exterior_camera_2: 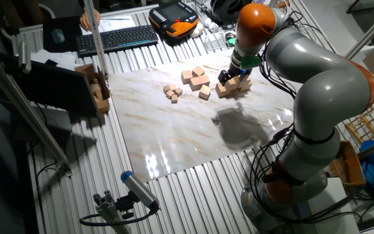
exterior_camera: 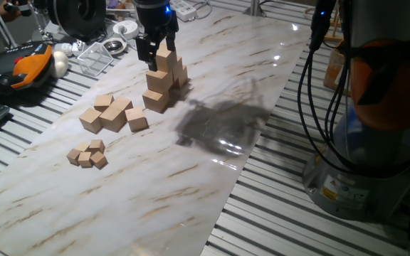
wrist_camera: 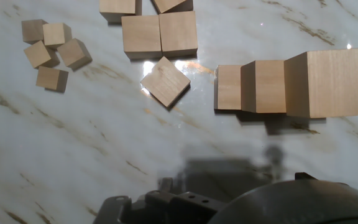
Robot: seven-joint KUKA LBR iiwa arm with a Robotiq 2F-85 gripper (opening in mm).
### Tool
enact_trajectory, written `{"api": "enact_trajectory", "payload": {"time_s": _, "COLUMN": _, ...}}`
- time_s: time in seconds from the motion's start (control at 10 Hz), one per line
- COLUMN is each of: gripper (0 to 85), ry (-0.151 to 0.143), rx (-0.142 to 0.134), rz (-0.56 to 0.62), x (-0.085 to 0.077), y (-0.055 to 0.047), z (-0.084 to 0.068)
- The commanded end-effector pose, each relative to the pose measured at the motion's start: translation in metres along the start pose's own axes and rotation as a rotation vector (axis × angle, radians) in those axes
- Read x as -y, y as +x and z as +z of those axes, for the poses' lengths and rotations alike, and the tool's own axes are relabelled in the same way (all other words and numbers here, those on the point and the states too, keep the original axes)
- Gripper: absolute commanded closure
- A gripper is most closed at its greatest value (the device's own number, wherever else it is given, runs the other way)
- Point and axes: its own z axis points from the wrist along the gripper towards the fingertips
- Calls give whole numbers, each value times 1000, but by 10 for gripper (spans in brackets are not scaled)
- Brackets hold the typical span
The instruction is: Stack the blocks into a pyramid shape
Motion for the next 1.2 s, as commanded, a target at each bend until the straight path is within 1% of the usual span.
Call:
{"api": "enact_trajectory", "payload": {"time_s": 0.0, "gripper": 850, "ry": -30, "rx": -21, "rz": -15, "x": 0, "y": 0, "z": 0}}
{"api": "enact_trajectory", "payload": {"time_s": 0.3, "gripper": 850, "ry": -29, "rx": -22, "rz": -15, "x": 0, "y": 0, "z": -2}}
{"api": "enact_trajectory", "payload": {"time_s": 0.8, "gripper": 850, "ry": -27, "rx": -16, "rz": -15, "x": -2, "y": -1, "z": -3}}
{"api": "enact_trajectory", "payload": {"time_s": 1.1, "gripper": 850, "ry": -26, "rx": -16, "rz": -10, "x": -5, "y": -4, "z": -2}}
